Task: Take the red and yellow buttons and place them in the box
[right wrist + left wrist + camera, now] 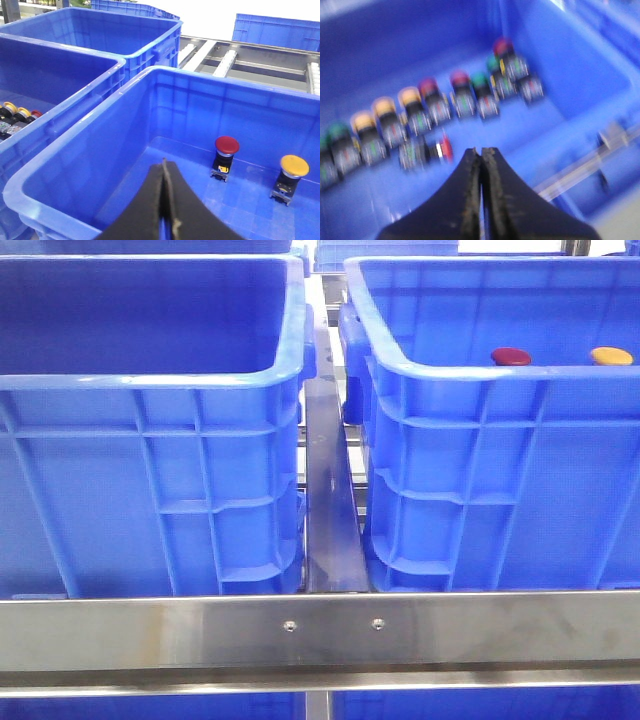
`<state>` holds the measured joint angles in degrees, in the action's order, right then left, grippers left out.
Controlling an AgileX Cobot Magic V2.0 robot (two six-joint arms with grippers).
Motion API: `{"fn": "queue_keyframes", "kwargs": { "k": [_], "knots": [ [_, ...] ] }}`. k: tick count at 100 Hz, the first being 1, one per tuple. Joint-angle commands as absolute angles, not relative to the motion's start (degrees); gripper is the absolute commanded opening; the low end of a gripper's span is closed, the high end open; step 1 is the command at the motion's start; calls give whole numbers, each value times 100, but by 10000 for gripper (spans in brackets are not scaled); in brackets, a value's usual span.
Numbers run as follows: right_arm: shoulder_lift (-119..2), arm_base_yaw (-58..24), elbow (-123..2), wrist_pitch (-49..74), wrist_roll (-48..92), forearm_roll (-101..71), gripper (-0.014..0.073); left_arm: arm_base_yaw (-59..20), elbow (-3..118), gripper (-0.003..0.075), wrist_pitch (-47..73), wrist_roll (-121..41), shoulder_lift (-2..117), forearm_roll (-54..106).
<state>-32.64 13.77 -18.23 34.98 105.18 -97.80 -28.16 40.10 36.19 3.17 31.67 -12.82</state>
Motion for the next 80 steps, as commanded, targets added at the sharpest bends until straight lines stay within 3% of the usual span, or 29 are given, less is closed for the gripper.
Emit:
{"fn": "queue_keyframes", "kwargs": {
  "k": [1,39,80],
  "knots": [
    [-3252,1402,-1973,3652,10554,-10036,-69,-2613,3777,-20,2172,381,3004,-1392],
    [-3252,1402,-1973,3652,10554,-10036,-69,-1338,2455,-20,1574,392,1952,-484],
    [-3252,1402,-1973,3652,10554,-10036,-69,-412,810,-20,0,392,1006,0]
  ]
}}
